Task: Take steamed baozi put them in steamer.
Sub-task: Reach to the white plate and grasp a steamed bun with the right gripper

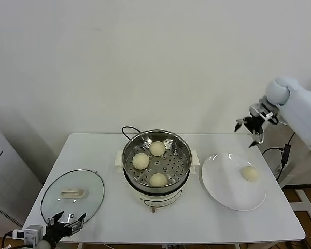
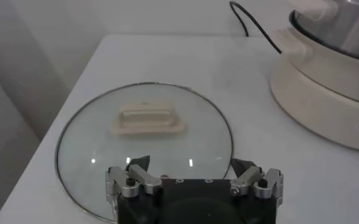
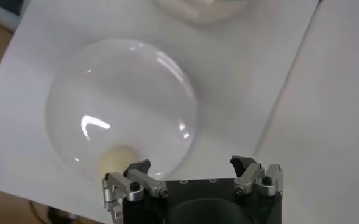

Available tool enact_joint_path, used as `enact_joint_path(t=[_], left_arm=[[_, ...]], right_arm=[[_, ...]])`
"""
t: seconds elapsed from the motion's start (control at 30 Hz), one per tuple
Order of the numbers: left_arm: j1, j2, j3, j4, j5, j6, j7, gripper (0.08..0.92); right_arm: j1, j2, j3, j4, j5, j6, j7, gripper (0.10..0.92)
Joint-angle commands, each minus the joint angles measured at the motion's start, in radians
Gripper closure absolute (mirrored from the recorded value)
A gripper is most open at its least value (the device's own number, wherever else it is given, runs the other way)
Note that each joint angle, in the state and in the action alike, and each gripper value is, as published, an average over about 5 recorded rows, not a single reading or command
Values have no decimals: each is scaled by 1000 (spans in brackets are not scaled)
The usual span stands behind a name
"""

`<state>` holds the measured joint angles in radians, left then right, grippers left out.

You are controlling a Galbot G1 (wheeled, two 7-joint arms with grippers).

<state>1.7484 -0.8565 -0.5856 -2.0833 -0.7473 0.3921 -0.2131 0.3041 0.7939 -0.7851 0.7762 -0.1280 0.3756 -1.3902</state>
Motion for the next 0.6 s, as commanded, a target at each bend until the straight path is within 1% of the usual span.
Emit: enact_joint_path(t=[0.03, 0.2, 0.6], left_arm=[[-4, 3, 1, 0, 0, 3, -1, 177], [-6, 5, 4, 0, -1, 3, -1, 177], [-5, 3, 10, 0, -1, 2, 0, 177]], right_arm=[[-187, -16, 127, -85, -55, -25, 26, 203], [-237, 0, 192, -116, -134, -7, 45, 203], [-308, 44, 305, -198, -270, 39, 109, 203]])
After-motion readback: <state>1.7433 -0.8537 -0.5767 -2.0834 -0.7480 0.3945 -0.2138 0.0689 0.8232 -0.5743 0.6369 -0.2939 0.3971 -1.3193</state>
